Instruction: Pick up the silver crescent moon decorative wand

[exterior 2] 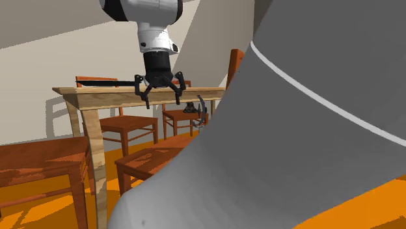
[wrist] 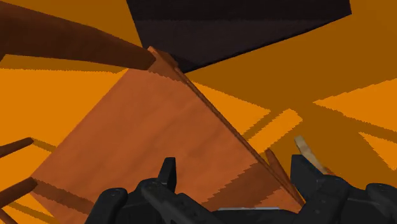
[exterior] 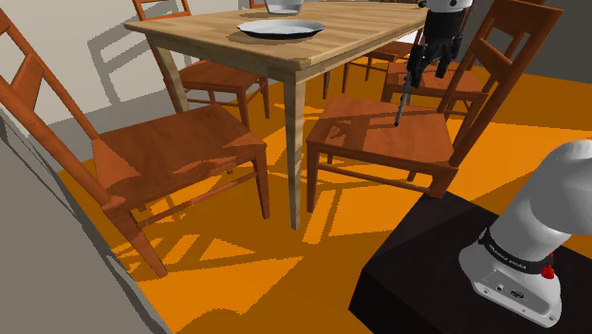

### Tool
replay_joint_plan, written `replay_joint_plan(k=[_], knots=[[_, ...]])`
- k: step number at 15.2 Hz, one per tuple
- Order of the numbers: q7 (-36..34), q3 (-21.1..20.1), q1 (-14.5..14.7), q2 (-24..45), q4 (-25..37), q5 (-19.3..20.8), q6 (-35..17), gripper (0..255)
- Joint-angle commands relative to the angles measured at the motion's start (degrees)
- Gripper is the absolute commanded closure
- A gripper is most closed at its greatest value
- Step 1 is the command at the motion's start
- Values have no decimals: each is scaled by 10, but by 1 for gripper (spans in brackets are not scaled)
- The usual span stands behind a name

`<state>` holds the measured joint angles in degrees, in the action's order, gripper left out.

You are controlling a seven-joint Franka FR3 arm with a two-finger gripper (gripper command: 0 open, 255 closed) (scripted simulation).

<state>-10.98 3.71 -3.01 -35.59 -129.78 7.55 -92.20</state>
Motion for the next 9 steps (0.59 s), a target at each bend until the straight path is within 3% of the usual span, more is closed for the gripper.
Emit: replay_joint_plan(k=[1,9], knots=[[-12,10,-13,42,36,6,-8,0],[-57,51,-60,180,169,19,-24,0]])
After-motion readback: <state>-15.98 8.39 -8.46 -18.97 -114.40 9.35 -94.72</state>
